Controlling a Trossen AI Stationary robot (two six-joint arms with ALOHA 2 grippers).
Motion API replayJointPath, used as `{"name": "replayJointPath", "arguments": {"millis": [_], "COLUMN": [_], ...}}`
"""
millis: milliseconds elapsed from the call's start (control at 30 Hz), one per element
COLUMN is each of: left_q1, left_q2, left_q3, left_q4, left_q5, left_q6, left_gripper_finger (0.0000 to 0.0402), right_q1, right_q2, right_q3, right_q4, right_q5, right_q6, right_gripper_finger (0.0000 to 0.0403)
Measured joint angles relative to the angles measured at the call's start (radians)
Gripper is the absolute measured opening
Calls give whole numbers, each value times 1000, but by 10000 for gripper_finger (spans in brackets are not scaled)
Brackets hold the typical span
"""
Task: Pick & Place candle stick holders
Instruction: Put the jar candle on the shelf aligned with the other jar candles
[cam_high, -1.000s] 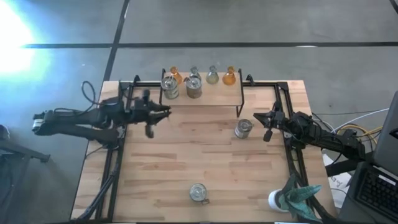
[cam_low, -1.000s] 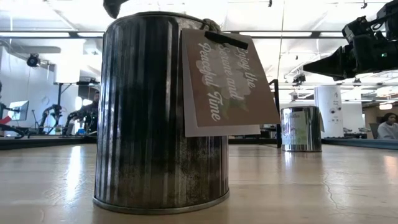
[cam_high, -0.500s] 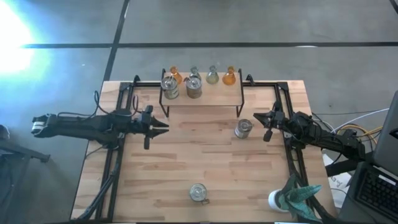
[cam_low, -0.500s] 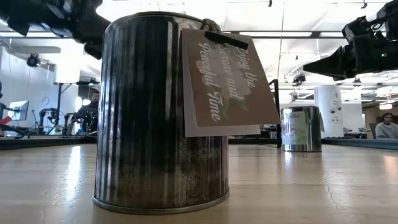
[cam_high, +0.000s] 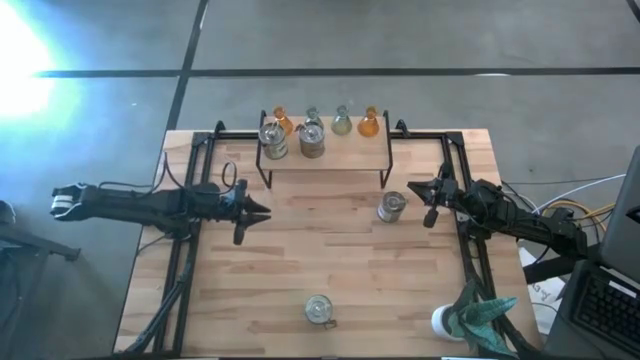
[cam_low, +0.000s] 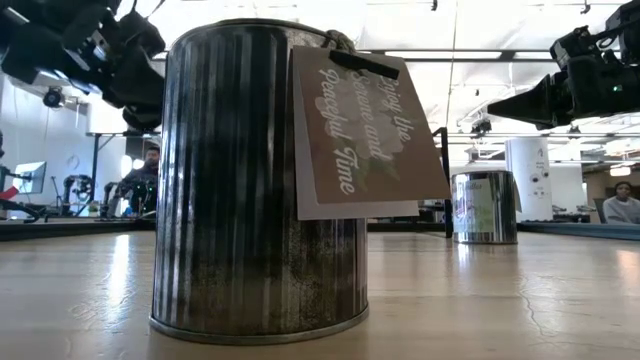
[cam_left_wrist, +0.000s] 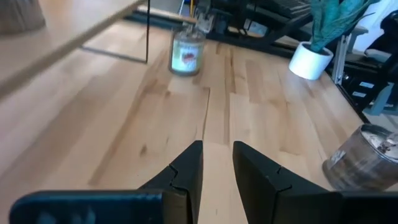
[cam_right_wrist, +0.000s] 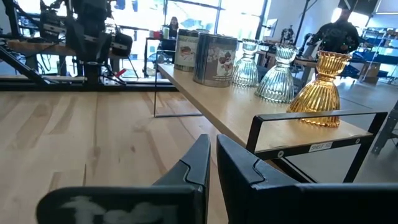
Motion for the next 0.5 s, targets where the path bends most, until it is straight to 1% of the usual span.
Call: {"name": "replayJointPath", "arguments": {"millis": [100,233,267,400,500], "left_q1": [0,0,0,0,0], "left_q2": [0,0,0,0,0], "left_q3": [-21,-55,-62,-96,-123], "left_q4": [-1,-6,-7,-4,-4], "left_q5": [0,0,0,0,0], "left_q6": [-22,-23,-23,-23,-23], "left_gripper_finger": [92,92,92,92,92], "right_q1": [0,0,0,1,1], "right_q2": [0,0,0,1,1], "right_q3": [0,0,0,0,0], "right_q4": [0,0,3,90,220], "right_q5": [0,-1,-4,-15,-14], "right_q6": [-1,-88,-79,160,327], "right_gripper_finger": [22,22,22,22,22]}}
